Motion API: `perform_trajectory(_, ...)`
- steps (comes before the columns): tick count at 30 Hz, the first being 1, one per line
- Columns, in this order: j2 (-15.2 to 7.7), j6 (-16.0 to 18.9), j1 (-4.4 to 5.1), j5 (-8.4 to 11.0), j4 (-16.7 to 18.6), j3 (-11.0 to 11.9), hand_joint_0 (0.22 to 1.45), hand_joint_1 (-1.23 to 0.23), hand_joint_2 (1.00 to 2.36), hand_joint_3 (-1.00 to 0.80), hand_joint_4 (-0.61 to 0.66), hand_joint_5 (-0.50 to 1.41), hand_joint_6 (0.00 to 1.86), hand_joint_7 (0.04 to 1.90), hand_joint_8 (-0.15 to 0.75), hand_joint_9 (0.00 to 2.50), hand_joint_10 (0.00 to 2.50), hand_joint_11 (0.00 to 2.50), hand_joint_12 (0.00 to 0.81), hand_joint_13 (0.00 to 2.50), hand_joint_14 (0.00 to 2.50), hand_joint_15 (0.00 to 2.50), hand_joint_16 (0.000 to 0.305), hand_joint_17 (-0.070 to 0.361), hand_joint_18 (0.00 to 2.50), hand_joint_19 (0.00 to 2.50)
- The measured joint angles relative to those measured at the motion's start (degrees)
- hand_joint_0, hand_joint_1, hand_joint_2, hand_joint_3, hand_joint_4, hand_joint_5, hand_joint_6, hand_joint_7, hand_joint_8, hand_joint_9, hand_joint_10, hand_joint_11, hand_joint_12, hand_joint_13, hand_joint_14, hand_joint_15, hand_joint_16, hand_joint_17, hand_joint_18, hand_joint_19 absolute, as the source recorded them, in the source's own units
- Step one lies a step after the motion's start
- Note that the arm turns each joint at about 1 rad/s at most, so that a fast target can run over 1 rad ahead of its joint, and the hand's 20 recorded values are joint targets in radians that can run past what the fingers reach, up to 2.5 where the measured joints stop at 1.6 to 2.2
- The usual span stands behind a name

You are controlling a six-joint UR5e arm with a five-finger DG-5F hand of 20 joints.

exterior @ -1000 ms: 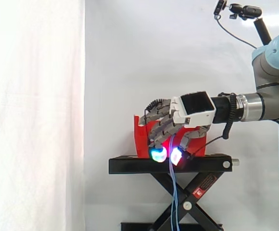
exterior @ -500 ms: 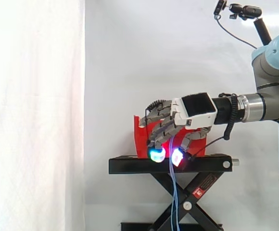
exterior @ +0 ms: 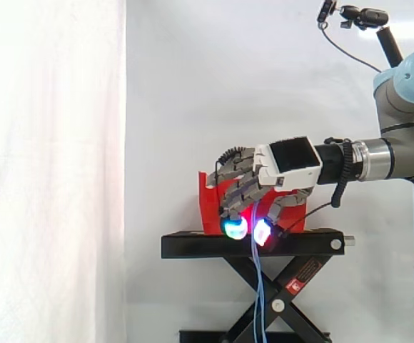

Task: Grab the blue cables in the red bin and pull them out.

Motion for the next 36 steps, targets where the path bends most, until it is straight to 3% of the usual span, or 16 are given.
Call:
perform_trajectory(7, 0.0, -0.05, -0.04, -0.15, 0.0, -0.01, 0.88, -1.02, 1.0, -1.0, 0.12, 0.86, 0.4, 0.82, 0.266, 0.89, 0.02, 0.49, 0.349, 0.56, 0.01, 0.29, 0.051, 0.114, 0.53, 0.46)
perform_trajectory(13, 0.0, -0.05, -0.05, -0.17, 0.01, -0.01, 0.89, -1.02, 1.0, -1.0, 0.1, 0.85, 0.44, 0.82, 0.264, 0.9, 0.02, 0.49, 0.35, 0.57, 0.01, 0.3, 0.05, 0.113, 0.53, 0.47)
perform_trajectory(14, 0.0, -0.04, -0.05, -0.18, 0.01, -0.02, 0.89, -1.01, 1.0, -1.0, 0.12, 0.86, 0.3, 0.86, 0.261, 0.9, 0.02, 0.49, 0.349, 0.56, 0.01, 0.3, 0.05, 0.113, 0.53, 0.47)
perform_trajectory(15, 0.0, -0.03, -0.07, -0.2, 0.01, -0.02, 0.86, -1.01, 1.0, -1.0, 0.13, 0.9, 0.0, 0.92, 0.259, 0.89, 0.02, 0.49, 0.352, 0.56, 0.01, 0.3, 0.051, 0.114, 0.53, 0.48)
perform_trajectory(21, 0.0, -0.1, -0.06, -0.24, 0.14, 0.01, 0.8, -1.01, 1.0, -1.0, 0.18, 0.83, 0.01, 0.71, 0.263, 0.86, 0.02, 0.47, 0.357, 0.54, 0.01, 0.31, 0.053, 0.119, 0.51, 0.48)
perform_trajectory(36, 0.0, -4.13, -0.41, -1.5, -0.93, -0.02, 0.79, -1.0, 1.0, -1.0, 0.18, 0.81, 0.02, 0.67, 0.264, 0.86, 0.02, 0.47, 0.358, 0.53, 0.01, 0.3, 0.053, 0.12, 0.51, 0.49)
